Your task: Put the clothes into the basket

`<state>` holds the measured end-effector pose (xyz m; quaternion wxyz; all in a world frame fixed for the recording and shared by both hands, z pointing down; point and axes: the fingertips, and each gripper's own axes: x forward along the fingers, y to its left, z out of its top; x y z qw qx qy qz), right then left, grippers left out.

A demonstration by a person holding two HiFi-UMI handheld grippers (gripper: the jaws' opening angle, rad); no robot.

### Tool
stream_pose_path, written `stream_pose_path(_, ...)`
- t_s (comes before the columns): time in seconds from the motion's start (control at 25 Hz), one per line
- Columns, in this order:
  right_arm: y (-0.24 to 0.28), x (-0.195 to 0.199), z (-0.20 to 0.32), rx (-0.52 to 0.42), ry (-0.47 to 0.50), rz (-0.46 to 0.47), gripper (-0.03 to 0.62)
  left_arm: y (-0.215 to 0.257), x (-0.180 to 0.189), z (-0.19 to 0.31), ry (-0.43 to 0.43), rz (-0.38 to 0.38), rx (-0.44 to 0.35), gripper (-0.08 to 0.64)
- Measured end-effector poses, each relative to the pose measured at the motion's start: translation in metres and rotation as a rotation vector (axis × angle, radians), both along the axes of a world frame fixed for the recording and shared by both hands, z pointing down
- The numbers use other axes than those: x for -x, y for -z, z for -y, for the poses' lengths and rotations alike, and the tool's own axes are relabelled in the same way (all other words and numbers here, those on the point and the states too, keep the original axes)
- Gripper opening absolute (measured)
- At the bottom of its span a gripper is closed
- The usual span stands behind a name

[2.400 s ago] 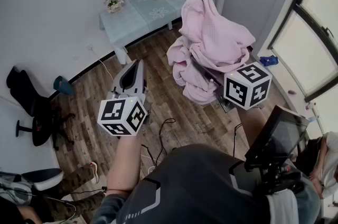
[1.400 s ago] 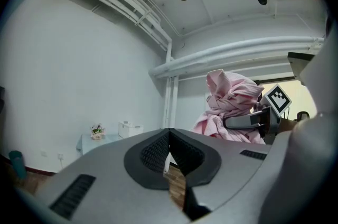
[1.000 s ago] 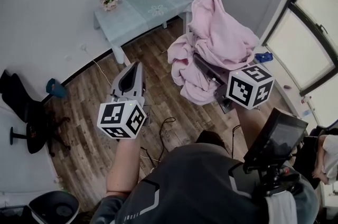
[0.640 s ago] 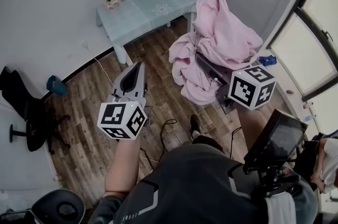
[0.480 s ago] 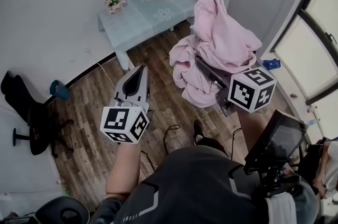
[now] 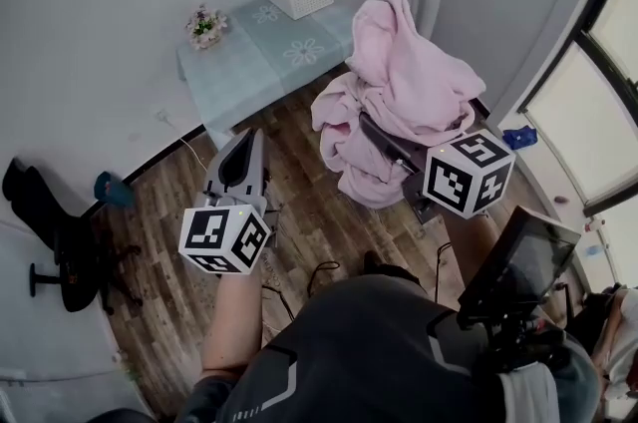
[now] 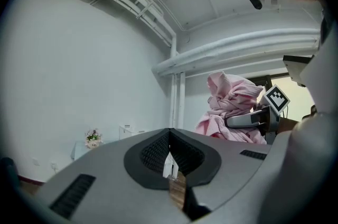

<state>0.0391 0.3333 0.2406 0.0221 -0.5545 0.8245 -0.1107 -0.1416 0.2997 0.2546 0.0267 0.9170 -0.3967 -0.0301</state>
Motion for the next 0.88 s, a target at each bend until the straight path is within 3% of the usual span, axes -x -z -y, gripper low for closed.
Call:
stream_pose_path(0.2,0.005,-0.028,0.049,0.013,0.006,0.005,0.342,0.003,-0.031,0.048,-0.005,0.0,0.016,0.009)
stream_pose_path(0.36,0.03,-0.024,0.039,0.004,0.003,-0.006,0.342,0.027,-0.026,0.041,-0.012,-0.027,0.012,0.009)
stream_pose_path(0.44,0.029,-0.041,0.049,0.006,0.01,0.007,0.342,0.028,-0.043,0.049,-0.007,-0.021,0.011,0.009)
stream_pose_path(0.64,-0.036,-0.118,0.146,0.037,0.051,0.077,0.342,-0.026,-0.117,0.136,0.034,0.054,0.039,0.009)
stream_pose_path(0.88,-0.054,-0.119,0.225,0.052,0.064,0.1,0.342,-0.04,-0.117,0.211,0.046,0.072,0.053,0.009)
